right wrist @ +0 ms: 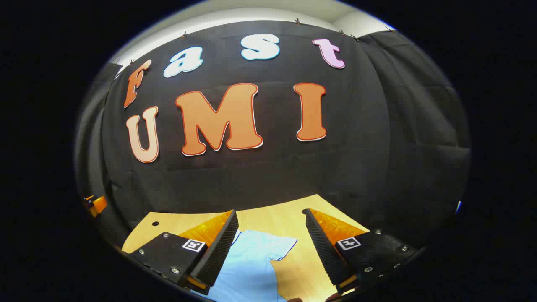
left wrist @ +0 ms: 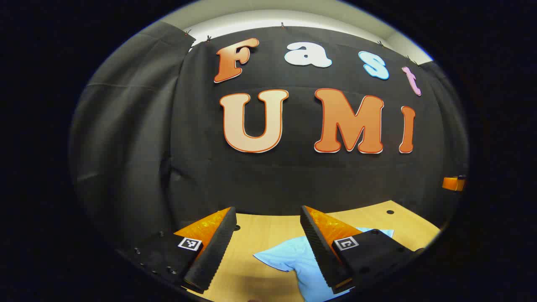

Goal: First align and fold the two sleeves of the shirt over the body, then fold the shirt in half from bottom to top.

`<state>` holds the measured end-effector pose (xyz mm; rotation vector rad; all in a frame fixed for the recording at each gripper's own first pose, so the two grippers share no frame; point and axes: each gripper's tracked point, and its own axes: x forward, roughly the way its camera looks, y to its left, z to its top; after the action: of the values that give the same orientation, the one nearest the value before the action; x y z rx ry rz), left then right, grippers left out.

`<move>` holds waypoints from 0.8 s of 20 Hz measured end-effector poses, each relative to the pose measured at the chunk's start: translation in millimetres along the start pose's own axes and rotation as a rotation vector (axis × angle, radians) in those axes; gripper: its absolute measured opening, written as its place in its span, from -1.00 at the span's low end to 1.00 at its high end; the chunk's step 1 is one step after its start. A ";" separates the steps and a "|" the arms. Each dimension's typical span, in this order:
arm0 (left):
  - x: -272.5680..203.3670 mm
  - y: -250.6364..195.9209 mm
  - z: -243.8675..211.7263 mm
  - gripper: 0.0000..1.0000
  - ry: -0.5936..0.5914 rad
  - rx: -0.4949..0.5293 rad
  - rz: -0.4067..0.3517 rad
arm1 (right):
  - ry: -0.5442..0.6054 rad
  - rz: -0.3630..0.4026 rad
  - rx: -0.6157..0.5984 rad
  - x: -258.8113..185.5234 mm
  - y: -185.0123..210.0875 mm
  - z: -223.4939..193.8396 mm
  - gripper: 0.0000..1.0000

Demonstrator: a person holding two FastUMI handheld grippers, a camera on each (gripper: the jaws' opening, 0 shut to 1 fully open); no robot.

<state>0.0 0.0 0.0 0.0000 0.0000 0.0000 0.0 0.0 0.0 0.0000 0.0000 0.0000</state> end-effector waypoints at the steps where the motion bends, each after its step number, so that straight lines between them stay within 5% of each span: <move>1: 2.7 1.4 0.0 0.97 0.001 -0.004 0.002 | -0.005 0.008 -0.017 1.4 4.6 3.6 0.96; 16: 24.9 -16.9 16.5 0.99 -0.004 -0.042 0.061 | 0.112 -0.018 -0.046 34.6 -35.2 -18.4 0.96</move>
<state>24.9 -16.9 16.5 -0.0422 -0.0035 0.0608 34.6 -35.2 -18.4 -0.0461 0.1125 -0.0180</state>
